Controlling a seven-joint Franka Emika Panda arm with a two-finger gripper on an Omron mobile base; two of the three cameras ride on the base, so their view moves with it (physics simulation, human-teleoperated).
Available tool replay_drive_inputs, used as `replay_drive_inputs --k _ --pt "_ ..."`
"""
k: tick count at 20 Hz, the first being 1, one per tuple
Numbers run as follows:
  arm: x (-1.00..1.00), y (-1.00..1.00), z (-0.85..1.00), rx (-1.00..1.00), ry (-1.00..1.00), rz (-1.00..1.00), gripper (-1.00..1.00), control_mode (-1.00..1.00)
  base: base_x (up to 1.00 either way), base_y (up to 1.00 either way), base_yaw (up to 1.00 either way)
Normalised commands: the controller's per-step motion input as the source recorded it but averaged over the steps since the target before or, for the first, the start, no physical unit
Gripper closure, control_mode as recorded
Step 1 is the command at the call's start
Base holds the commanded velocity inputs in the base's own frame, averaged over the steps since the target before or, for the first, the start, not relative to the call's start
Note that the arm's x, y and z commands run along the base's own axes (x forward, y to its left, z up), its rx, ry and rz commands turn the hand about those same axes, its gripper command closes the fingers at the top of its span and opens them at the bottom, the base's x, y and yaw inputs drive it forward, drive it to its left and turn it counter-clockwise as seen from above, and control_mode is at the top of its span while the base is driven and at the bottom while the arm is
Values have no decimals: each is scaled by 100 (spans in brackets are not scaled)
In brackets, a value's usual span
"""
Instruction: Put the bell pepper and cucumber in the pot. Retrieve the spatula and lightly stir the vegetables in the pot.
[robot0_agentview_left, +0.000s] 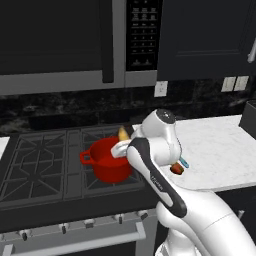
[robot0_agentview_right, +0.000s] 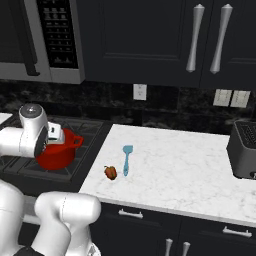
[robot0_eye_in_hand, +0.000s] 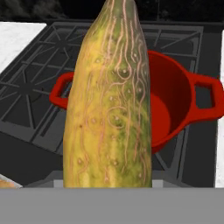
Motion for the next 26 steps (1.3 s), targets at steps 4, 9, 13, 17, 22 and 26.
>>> replay_drive_inputs --k 4,9,13,17,22,26 --pt "40 4 -22 0 0 0 100 -100 0 0 0" --pt "34 30 0 0 0 0 100 -100 0 0 0" --pt "21 33 0 0 0 0 100 -100 0 0 0" --pt "1 7 -13 0 0 0 100 -100 0 0 0" --pt "0 0 -33 -3 0 0 100 -100 0 0 0" --pt "2 0 -34 -2 0 0 100 -100 0 0 0"
